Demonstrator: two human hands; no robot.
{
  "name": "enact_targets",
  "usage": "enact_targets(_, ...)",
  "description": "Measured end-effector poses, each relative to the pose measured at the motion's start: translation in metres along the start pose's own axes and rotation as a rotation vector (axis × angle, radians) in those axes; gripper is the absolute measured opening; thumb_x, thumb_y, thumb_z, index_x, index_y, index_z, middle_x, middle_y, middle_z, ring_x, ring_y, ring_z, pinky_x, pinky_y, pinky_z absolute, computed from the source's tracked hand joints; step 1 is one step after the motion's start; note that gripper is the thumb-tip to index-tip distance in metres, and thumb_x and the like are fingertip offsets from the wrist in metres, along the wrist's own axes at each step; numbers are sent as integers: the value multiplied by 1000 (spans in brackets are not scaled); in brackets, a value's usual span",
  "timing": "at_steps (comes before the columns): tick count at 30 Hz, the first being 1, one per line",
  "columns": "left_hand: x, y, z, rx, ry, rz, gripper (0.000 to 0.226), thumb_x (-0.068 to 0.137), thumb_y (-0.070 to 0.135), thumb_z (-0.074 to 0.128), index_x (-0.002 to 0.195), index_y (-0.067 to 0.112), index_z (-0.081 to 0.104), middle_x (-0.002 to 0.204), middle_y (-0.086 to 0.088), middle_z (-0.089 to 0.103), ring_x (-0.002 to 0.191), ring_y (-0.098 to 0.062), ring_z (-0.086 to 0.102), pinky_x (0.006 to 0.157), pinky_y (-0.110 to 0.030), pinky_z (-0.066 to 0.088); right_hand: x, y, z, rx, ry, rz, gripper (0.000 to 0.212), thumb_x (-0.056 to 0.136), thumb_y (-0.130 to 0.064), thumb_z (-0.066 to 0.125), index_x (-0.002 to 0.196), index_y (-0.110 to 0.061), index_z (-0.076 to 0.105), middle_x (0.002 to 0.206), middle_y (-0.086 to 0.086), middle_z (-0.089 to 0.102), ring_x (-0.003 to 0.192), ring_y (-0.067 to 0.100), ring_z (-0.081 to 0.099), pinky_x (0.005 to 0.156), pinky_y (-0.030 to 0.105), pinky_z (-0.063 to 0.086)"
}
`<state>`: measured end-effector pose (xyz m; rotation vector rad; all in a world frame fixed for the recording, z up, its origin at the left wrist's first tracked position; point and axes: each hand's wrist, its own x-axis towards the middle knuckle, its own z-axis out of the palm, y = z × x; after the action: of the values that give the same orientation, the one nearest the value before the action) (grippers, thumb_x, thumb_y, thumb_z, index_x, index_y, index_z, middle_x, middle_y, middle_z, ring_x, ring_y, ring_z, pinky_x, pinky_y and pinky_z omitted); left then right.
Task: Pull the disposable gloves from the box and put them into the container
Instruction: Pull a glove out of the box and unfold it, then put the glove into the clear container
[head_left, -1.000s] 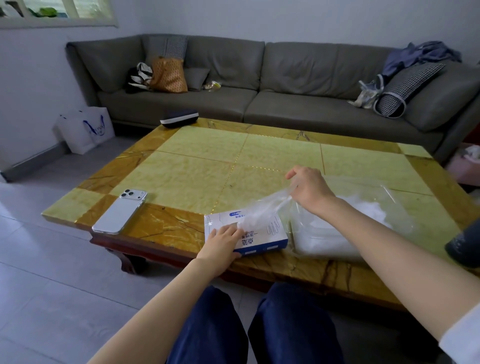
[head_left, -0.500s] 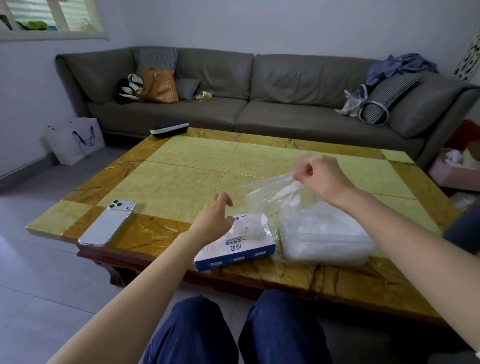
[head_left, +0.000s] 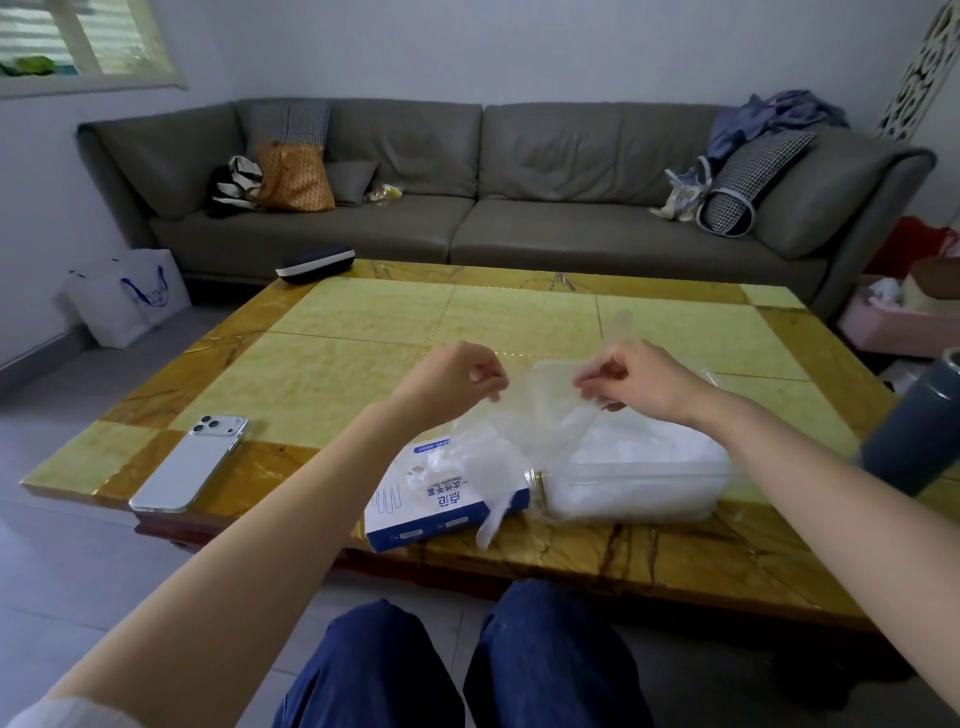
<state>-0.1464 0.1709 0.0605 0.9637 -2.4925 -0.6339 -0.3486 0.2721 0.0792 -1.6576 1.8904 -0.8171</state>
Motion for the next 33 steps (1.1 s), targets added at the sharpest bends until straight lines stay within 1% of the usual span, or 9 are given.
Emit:
enact_targets(3, 7, 8, -3, 24, 37, -6, 8, 89, 19, 62, 86, 15, 68, 75, 8, 67, 77, -9, 65, 79, -37, 55, 3, 18, 2, -29, 58, 132, 22, 90, -5, 59, 112, -2, 58, 93, 7, 61, 80, 18, 59, 68, 21, 49)
enact_targets(6, 18, 19, -7, 131, 51, 18, 9, 90, 20, 61, 86, 17, 68, 79, 6, 69, 77, -12, 64, 75, -38, 55, 4, 26, -1, -147, 213, 179, 48, 87, 4, 54, 131, 0, 37, 122, 15, 45, 106, 27, 48, 84, 27, 38)
enact_targets(11, 37, 42, -5, 230, -16, 76, 8, 89, 18, 62, 90, 16, 69, 83, 3, 70, 79, -15, 63, 74, -35, 54, -6, 2, -9, -239, 331, -127, 63, 85, 2, 55, 141, -6, 29, 142, 11, 33, 135, 22, 30, 103, 19, 23)
enact_targets(15, 48, 62, 4, 166, -44, 154, 7, 87, 15, 64, 90, 12, 70, 79, 2, 67, 77, -17, 60, 72, -28, 47, -5, -1, 0, -376, 109, -127, 57, 85, -25, 68, 134, -17, 41, 130, -2, 51, 122, 16, 46, 98, 29, 37)
enact_targets(19, 57, 64, 15, 137, -101, 165, 9, 85, 16, 68, 91, 10, 72, 91, -3, 71, 85, -17, 63, 79, -30, 50, 9, 23, -2, -315, 41, -27, 6, 85, -12, 62, 81, -15, 58, 82, -9, 60, 82, 16, 57, 79, 32, 47)
enact_targets(24, 76, 56, 29, 190, -116, 95, 10, 84, 11, 68, 93, 8, 72, 94, -4, 72, 77, -8, 59, 68, -9, 41, 22, 51, -24, -288, 42, 73, 11, 78, -3, 67, 72, -10, 61, 74, -11, 59, 80, 17, 60, 74, 27, 46)
enact_targets(26, 87, 64, 33, 131, -81, 72, 7, 86, 8, 65, 91, 6, 70, 91, -4, 70, 62, -6, 58, 55, -6, 39, 27, 56, -38, -280, 106, 72, 27, 78, 0, 64, 62, -19, 53, 83, -1, 68, 85, 21, 64, 81, 35, 52)
enact_targets(29, 104, 84, 35, -60, 17, 53, 6, 91, 8, 59, 88, 5, 62, 88, -4, 64, 50, -4, 61, 42, -12, 44, 32, 57, -59, -350, 268, 36, 20, 85, -3, 55, 73, -18, 57, 87, 3, 66, 86, 24, 62, 76, 34, 51)
enact_targets(33, 119, 112, 30, -180, 260, 172, 8, 87, 7, 65, 89, 0, 67, 91, -6, 69, 77, -10, 64, 70, -13, 51, 35, 61, -86, -412, 531, -40, 19, 88, -2, 52, 87, -17, 63, 87, 4, 62, 81, 28, 58, 64, 31, 41)
